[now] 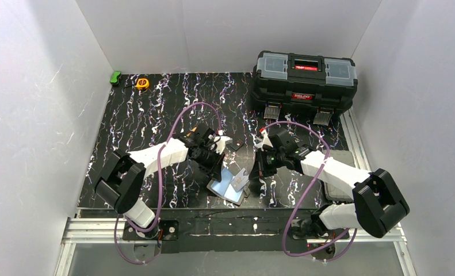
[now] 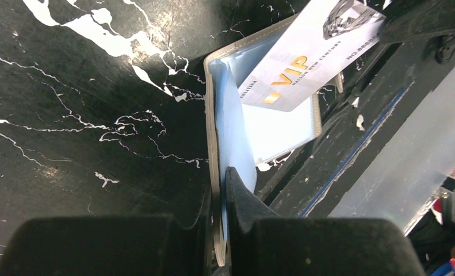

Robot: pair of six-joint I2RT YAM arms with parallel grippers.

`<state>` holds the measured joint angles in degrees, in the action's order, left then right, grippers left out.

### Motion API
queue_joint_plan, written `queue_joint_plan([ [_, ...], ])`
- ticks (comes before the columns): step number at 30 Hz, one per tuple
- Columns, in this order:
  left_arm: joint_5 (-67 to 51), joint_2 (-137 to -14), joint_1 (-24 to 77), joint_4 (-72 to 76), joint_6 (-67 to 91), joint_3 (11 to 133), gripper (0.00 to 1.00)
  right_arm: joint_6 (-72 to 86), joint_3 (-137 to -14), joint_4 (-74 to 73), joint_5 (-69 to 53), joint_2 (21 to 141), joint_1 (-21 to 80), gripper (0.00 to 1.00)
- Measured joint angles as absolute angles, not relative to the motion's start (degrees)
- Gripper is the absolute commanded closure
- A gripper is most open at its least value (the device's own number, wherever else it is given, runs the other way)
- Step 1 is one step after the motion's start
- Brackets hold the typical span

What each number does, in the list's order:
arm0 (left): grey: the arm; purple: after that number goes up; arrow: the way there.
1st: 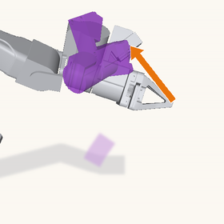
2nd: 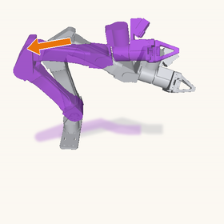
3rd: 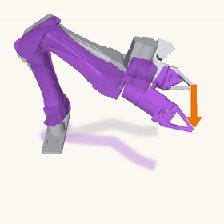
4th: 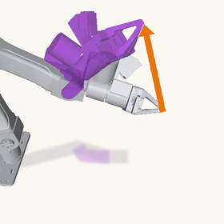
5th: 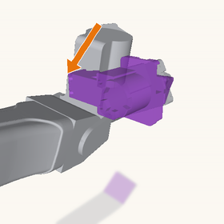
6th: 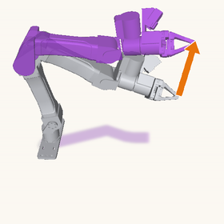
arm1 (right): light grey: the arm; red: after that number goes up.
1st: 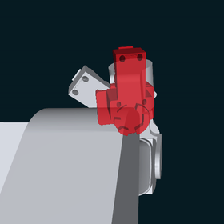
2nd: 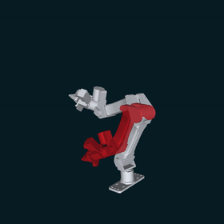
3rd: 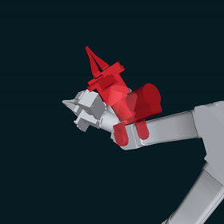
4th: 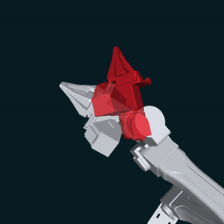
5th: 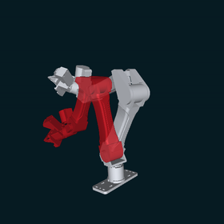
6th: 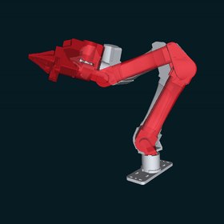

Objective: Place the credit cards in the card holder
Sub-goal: Insert the credit card into the card holder.

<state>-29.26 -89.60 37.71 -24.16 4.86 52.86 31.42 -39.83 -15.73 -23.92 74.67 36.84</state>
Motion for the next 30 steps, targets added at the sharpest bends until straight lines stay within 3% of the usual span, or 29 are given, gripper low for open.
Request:
queue_joint_plan([
  [7,-34.9,-89.8,31.6,-27.4,4.0,55.1,1.0,31.0,-39.7,-15.0,-25.1,72.5,36.8,0.99],
  [14,-44.4,-89.7,25.7,-31.1,5.4,67.0,1.0,30.3,-40.8,-15.2,-27.7,63.4,36.2,0.99],
  [24,-62.3,-85.9,23.4,-45.2,-3.9,88.0,1.0,25.6,-55.5,-20.9,-29.4,49.8,34.1,0.99],
  [30,-66.2,-81.5,23.4,-52.5,-9.7,90.4,1.0,24.5,-59.0,-23.8,-30.4,45.6,34.1,0.99],
])
